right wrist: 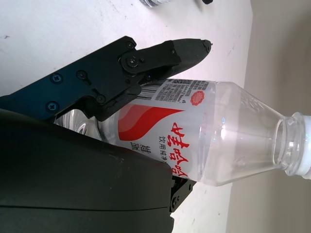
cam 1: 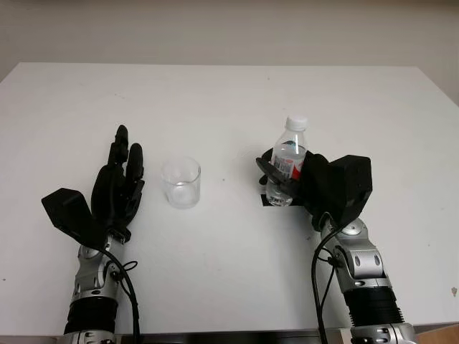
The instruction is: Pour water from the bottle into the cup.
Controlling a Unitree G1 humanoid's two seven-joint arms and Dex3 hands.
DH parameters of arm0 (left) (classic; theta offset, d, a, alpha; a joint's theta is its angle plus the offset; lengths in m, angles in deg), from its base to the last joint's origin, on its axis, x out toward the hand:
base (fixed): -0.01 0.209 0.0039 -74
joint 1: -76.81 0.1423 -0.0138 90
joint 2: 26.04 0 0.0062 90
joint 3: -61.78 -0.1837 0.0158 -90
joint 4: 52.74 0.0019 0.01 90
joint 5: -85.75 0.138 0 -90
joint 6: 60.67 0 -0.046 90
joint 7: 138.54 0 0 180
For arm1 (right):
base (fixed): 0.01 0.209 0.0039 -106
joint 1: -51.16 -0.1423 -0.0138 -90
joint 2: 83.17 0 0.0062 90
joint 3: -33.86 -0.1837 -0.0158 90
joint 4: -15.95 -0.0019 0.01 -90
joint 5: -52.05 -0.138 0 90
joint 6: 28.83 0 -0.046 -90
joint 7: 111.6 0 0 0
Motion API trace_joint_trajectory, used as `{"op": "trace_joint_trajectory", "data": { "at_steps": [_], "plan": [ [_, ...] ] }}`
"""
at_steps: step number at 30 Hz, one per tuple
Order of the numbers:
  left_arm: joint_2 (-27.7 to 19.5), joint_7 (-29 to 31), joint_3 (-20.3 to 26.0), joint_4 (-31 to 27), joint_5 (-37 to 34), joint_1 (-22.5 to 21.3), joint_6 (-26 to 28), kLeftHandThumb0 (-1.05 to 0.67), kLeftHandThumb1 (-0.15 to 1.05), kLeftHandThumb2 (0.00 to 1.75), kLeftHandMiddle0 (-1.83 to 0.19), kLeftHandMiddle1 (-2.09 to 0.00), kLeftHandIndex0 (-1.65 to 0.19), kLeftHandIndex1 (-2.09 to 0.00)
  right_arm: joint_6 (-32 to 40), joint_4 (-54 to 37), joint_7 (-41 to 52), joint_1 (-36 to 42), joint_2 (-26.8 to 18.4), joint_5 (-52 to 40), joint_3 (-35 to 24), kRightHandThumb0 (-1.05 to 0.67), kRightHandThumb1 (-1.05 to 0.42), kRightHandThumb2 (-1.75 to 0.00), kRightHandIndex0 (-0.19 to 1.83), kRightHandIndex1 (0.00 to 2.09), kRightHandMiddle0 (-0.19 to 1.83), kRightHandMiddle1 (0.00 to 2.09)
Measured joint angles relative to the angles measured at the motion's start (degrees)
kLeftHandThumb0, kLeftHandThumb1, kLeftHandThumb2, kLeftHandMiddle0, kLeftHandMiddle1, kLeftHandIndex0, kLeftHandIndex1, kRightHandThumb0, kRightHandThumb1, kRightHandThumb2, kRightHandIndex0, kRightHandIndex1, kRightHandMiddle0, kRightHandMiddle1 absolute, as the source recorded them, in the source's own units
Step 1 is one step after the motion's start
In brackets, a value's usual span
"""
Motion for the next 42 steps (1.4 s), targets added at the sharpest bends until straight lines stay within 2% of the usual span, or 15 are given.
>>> {"op": "trace_joint_trajectory", "data": {
  "at_steps": [3, 4, 5, 6, 8, 9, 10, 11, 12, 14, 15, 20, 24, 33, 42],
  "plan": [
    [-0.1, 0.0, 0.0, 0.0, 0.1, 0.0, 0.0, -0.72, 1.05, 0.42, 0.13, -0.05, 0.14, -0.06, -0.8, 0.1, 0.3, 0.2, 0.0, 0.1, 0.1, -0.48, -1.05, -0.36, 1.26, 2.09, 0.8, 2.09],
    [-0.1, 0.0, 0.0, 0.0, 0.1, 0.0, 0.0, -0.72, 1.05, 0.42, 0.13, -0.06, 0.14, -0.06, -1.2, 0.3, 0.5, 0.3, 0.0, 0.1, 0.0, -0.52, -1.04, -0.27, 1.0, 2.09, 0.64, 2.09],
    [-0.1, 0.0, 0.0, 0.0, 0.1, 0.0, 0.0, -0.72, 1.05, 0.42, 0.13, -0.05, 0.14, -0.06, -1.9, 0.7, 0.8, 0.3, 0.0, 0.1, 0.0, -0.58, -1.04, -0.18, 0.58, 2.04, 0.36, 2.04],
    [-0.1, 0.0, 0.0, 0.0, 0.1, 0.0, 0.0, -0.71, 1.05, 0.43, 0.13, -0.05, 0.14, -0.06, -2.6, 1.1, 1.2, 0.4, 0.0, 0.1, 0.0, -0.6, -1.04, -0.12, 0.41, 1.93, 0.22, 1.95],
    [-0.2, 0.0, 0.0, 0.0, 0.1, 0.0, 0.1, -0.71, 1.05, 0.43, 0.13, -0.05, 0.14, -0.06, -3.6, 1.6, 2.3, 0.5, -0.1, 0.2, 0.1, -0.67, -1.02, -0.07, 0.15, 1.57, 0.02, 1.63],
    [-0.3, 0.0, 0.0, 0.0, 0.1, 0.0, 0.2, -0.7, 1.05, 0.44, 0.13, -0.05, 0.15, -0.05, -3.8, 2.1, 3.1, 0.7, -0.6, 0.9, 0.6, -0.71, -1.01, -0.06, 0.05, 1.24, -0.06, 1.37],
    [-0.3, 0.1, -0.1, 0.0, 0.1, 0.0, 0.2, -0.7, 1.05, 0.44, 0.14, -0.05, 0.15, -0.05, -4.2, 2.6, 3.7, 1.3, -1.0, 1.3, 1.0, -0.74, -0.99, -0.06, 0.02, 1.02, -0.08, 1.16],
    [-0.4, 0.2, 0.0, 0.0, 0.0, 0.1, 0.2, -0.71, 1.05, 0.44, 0.14, -0.05, 0.15, -0.05, -4.7, 2.5, 4.6, 1.4, -1.4, 1.6, 1.4, -0.76, -0.99, -0.05, 0.0, 0.68, -0.09, 0.86],
    [-0.5, 0.3, 0.0, 0.0, 0.0, 0.1, 0.3, -0.71, 1.05, 0.43, 0.14, -0.05, 0.15, -0.05, -4.9, 2.5, 5.7, 1.4, -2.0, 1.8, 1.6, -0.77, -0.98, -0.05, 0.01, 0.48, -0.08, 0.68],
    [-0.5, 0.4, 0.0, 0.0, -0.1, 0.1, 0.6, -0.71, 1.05, 0.42, 0.14, -0.05, 0.15, -0.05, -5.4, 2.5, 7.7, 1.6, -3.0, 1.8, 1.9, -0.79, -0.97, -0.05, 0.01, 0.21, -0.07, 0.41],
    [-0.5, 0.4, 0.0, 0.0, -0.1, 0.1, 0.8, -0.71, 1.05, 0.42, 0.13, -0.05, 0.15, -0.05, -5.7, 2.5, 8.5, 1.7, -3.3, 1.7, 2.0, -0.8, -0.97, -0.05, 0.0, 0.16, -0.07, 0.35],
    [-0.6, 0.4, 0.0, 0.0, -0.1, 0.1, 0.8, -0.7, 1.05, 0.44, 0.14, -0.05, 0.15, -0.05, -7.7, 2.9, 11.0, 2.4, -4.0, 1.7, 2.3, -0.8, -0.95, -0.05, -0.17, 0.02, -0.17, 0.17],
    [-0.7, 0.4, 0.0, 0.0, 0.0, 0.1, 0.8, -0.7, 1.05, 0.45, 0.14, -0.05, 0.15, -0.05, -9.4, 3.5, 12.9, 2.7, -4.7, 1.4, 2.3, -0.83, -0.94, -0.05, -0.19, 0.0, -0.19, 0.02],
    [-0.8, 0.4, 0.0, 0.0, 0.0, 0.1, 0.8, -0.71, 1.05, 0.42, 0.13, -0.05, 0.14, -0.06, -15.8, 4.7, 12.7, 5.0, -4.6, 1.0, 1.8, -0.96, -0.93, -0.05, -0.19, 0.0, -0.19, 0.0],
    [-0.8, 0.5, 0.0, 0.3, 0.0, 0.1, 0.8, -0.7, 1.05, 0.44, 0.14, -0.05, 0.14, -0.05, -23.8, 9.5, 8.8, 5.4, -3.6, 1.9, 1.2, -0.98, -0.94, -0.06, -0.19, 0.0, -0.19, 0.0]
  ]
}}
